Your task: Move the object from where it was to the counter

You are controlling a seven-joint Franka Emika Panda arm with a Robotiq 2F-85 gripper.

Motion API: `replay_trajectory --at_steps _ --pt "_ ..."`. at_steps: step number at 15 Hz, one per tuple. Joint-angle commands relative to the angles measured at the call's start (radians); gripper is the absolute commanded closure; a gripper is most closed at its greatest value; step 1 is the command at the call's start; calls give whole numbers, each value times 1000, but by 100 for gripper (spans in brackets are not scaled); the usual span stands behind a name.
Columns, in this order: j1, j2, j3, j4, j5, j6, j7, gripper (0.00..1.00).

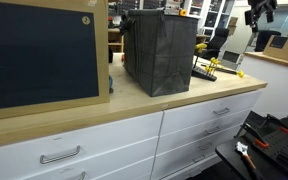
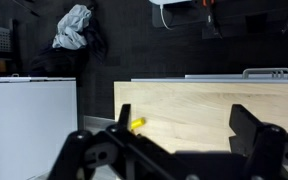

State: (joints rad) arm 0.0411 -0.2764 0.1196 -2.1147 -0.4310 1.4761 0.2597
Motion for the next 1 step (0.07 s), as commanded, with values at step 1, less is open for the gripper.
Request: replay_trajectory --at_steps 1 --pt "4 1 -2 1 -1 -3 1 0"
